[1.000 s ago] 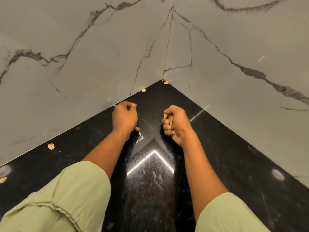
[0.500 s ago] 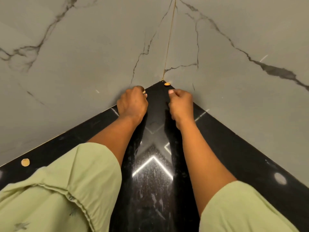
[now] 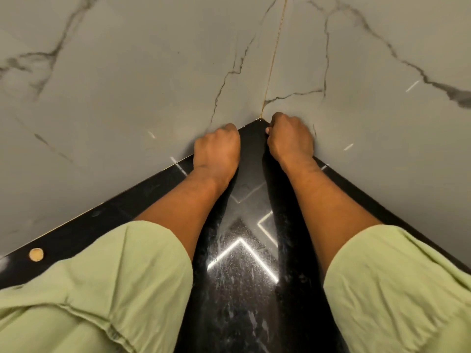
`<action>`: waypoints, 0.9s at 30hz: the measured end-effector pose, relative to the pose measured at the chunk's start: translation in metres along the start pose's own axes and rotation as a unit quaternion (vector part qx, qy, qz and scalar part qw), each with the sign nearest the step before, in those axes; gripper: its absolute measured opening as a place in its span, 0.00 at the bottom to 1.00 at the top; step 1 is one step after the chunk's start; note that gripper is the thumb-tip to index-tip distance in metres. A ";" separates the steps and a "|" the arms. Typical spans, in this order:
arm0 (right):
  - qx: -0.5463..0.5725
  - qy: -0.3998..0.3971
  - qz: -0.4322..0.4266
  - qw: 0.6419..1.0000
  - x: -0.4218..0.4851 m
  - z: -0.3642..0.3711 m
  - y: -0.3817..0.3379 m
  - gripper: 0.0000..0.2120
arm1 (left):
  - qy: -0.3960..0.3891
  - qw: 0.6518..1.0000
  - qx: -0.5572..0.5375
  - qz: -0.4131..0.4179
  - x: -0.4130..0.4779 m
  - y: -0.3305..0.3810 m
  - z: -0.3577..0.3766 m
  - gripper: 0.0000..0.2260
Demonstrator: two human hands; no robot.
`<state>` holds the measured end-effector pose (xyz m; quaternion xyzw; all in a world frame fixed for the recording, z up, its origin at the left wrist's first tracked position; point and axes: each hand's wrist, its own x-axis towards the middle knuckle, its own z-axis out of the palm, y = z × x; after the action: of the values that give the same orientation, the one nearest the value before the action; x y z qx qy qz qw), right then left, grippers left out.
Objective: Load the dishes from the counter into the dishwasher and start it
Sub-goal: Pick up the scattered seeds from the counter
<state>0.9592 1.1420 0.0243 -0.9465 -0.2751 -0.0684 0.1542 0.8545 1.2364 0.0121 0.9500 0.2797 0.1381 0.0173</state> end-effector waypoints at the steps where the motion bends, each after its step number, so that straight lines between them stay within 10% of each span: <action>1: -0.008 -0.001 0.000 1.000 -0.003 -0.001 0.000 0.10 | -0.005 1.000 0.018 0.013 0.000 0.001 0.000 0.06; 14: 0.005 -0.036 0.003 0.999 -0.030 -0.014 0.001 0.13 | -0.052 0.991 -0.119 -0.014 -0.012 -0.011 -0.014 0.10; 23: 0.048 -0.039 0.032 0.998 -0.048 -0.017 0.000 0.11 | -0.125 0.984 0.099 0.084 -0.017 0.007 -0.021 0.10; 25: 0.201 -0.064 0.100 0.972 -0.051 -0.020 0.002 0.10 | -0.110 0.990 0.056 0.065 -0.022 0.005 -0.020 0.08; 27: 0.447 -0.090 0.195 0.868 -0.063 -0.028 0.005 0.14 | -0.096 0.995 -0.023 0.032 -0.031 0.002 -0.024 0.11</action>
<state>0.9077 1.0973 0.0355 -0.8126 -0.0986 0.1787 0.5459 0.8241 1.2176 0.0279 0.9666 0.2432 0.0527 0.0617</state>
